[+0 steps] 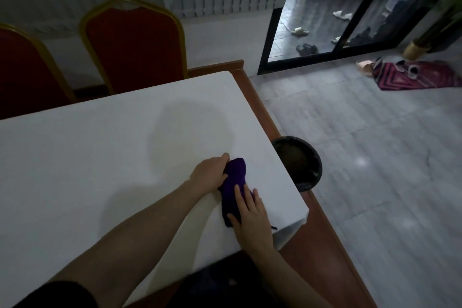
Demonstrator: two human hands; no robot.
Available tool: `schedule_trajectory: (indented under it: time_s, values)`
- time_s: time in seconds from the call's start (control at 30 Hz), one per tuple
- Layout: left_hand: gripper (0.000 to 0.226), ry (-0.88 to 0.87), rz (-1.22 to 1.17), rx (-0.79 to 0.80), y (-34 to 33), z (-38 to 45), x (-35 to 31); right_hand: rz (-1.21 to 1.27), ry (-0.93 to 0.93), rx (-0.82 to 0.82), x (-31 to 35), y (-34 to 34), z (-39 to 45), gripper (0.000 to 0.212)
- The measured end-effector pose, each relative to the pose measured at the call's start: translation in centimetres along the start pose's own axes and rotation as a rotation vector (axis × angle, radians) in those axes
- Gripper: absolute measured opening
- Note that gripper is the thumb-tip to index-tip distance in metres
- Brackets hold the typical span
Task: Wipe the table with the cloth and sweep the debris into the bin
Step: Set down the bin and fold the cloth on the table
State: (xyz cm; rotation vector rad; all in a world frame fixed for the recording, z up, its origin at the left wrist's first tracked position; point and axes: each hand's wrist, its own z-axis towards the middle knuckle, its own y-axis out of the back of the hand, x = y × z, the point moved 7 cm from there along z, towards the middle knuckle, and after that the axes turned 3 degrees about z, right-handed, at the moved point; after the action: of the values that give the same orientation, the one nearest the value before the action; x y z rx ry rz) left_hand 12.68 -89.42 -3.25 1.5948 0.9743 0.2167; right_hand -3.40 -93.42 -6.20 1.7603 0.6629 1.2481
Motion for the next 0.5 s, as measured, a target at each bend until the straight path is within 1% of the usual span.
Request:
schedule_trajectory:
  time_s: [0.07,0.1,0.2,0.27,0.37,0.5]
  values:
    - [0.023,0.04,-0.096,-0.001,-0.1,-0.4,0.7,-0.015,0.044,-0.071,0.6,0.9,-0.3,0.068]
    - [0.026,0.078,-0.164,-0.002,-0.2,-0.7,1.2,-0.02,0.079,-0.104,0.8,1.2,-0.4,0.066]
    - [0.046,0.208,-0.335,0.01,-0.5,-2.1,2.8,-0.033,0.217,-0.174,1.3,1.6,-0.9,0.063]
    - [0.044,0.261,-0.404,0.019,-0.8,-3.3,3.9,-0.043,0.302,-0.187,1.5,1.7,-0.9,0.062]
    - [0.033,0.325,-0.504,-0.029,-0.8,-5.7,5.6,-0.026,0.397,-0.15,1.9,1.9,-0.2,0.064]
    - [0.028,0.417,-0.609,-0.149,0.1,-9.4,7.8,-0.03,0.534,-0.046,3.9,2.2,1.2,0.065]
